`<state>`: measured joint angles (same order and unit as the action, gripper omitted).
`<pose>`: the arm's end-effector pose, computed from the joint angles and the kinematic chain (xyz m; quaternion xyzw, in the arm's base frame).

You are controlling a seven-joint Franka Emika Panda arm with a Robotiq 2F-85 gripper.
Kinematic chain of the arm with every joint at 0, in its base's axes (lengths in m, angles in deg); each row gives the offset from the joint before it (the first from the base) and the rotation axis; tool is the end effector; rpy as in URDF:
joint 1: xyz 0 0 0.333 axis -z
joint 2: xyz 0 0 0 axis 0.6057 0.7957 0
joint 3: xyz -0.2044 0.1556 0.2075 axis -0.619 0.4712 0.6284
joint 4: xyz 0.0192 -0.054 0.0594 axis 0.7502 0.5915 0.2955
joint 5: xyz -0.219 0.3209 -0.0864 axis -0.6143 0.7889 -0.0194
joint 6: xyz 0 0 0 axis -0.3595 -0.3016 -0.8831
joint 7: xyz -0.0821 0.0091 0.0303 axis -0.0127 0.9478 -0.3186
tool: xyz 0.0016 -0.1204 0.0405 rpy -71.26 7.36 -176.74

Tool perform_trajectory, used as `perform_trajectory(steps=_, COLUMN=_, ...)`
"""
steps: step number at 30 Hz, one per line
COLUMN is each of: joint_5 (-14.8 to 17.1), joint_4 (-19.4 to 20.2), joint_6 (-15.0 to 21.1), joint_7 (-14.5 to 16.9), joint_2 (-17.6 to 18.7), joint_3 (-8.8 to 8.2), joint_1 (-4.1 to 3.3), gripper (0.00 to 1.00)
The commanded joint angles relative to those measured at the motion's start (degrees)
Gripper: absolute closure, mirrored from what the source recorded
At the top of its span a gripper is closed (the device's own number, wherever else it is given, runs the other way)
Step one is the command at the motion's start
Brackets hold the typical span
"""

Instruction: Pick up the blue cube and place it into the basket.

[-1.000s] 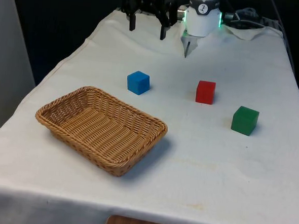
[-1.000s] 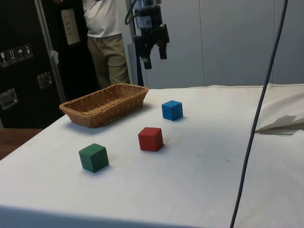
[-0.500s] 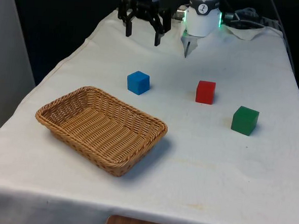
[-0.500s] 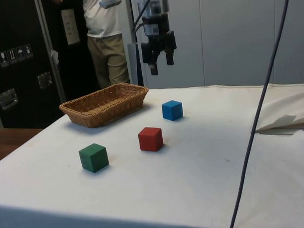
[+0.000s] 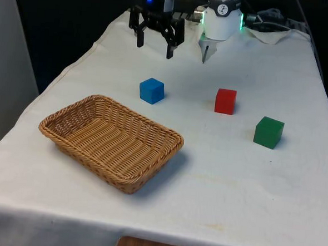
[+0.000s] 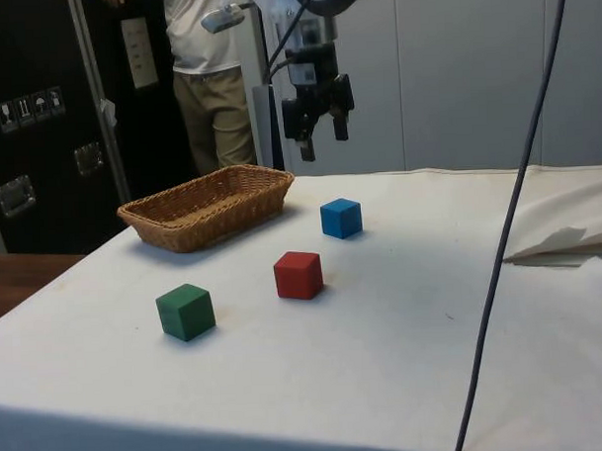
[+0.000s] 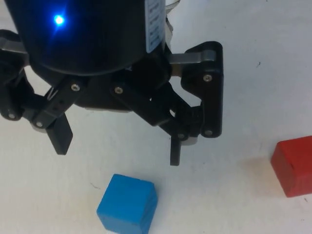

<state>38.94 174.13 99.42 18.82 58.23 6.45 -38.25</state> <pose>0.5125 -0.1384 0.2875 0.9827 -0.1781 0.0067 0.0508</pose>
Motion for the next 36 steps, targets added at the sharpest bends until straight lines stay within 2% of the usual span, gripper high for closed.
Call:
perform_trajectory(steps=1, joint_5=0.2, joint_4=0.4, joint_6=0.4, joint_7=-0.1, joint_2=-0.3, joint_3=0.06, joint_1=0.00, gripper=0.00)
perform_trajectory(steps=5, joint_5=0.5, joint_4=0.5, joint_6=0.9, joint_7=-0.1, joint_2=0.4, joint_3=0.11, joint_1=0.06, gripper=0.00)
perform_trajectory(steps=6, joint_5=0.0, joint_4=0.3, joint_6=0.0, joint_7=-0.1, joint_2=0.1, joint_3=0.06, joint_1=0.00, gripper=0.00)
perform_trajectory(steps=14, joint_5=2.5, joint_4=1.2, joint_6=4.8, joint_7=0.7, joint_2=3.4, joint_3=0.29, joint_1=0.34, gripper=0.00)
perform_trajectory(steps=15, joint_5=1.6, joint_4=0.8, joint_6=4.1, joint_7=0.1, joint_2=3.7, joint_3=0.00, joint_1=0.06, gripper=0.00)
perform_trajectory(steps=16, joint_5=2.7, joint_4=1.3, joint_6=5.3, joint_7=0.9, joint_2=3.8, joint_3=0.29, joint_1=0.34, gripper=0.00)
perform_trajectory(steps=23, joint_5=4.2, joint_4=2.0, joint_6=9.1, joint_7=1.3, joint_2=6.4, joint_3=0.40, joint_1=0.63, gripper=0.00)
perform_trajectory(steps=24, joint_5=2.9, joint_4=1.6, joint_6=7.8, joint_7=0.3, joint_2=6.1, joint_3=-0.06, joint_1=0.17, gripper=0.00)
perform_trajectory(steps=25, joint_5=4.4, joint_4=2.1, joint_6=9.5, joint_7=1.4, joint_2=6.6, joint_3=0.40, joint_1=0.69, gripper=0.00)
perform_trajectory(steps=31, joint_5=6.1, joint_4=2.3, joint_6=11.9, joint_7=3.3, joint_2=8.7, joint_3=0.11, joint_1=1.26, gripper=0.00)
perform_trajectory(steps=32, joint_5=4.8, joint_4=2.1, joint_6=11.1, joint_7=2.2, joint_2=8.8, joint_3=-0.63, joint_1=0.57, gripper=0.00)
perform_trajectory(steps=33, joint_5=6.4, joint_4=2.3, joint_6=12.0, joint_7=3.7, joint_2=8.9, joint_3=0.06, joint_1=1.32, gripper=0.00)
perform_trajectory(steps=36, joint_5=7.6, joint_4=2.0, joint_6=12.5, joint_7=5.0, joint_2=9.9, joint_3=-0.29, joint_1=1.38, gripper=0.00)
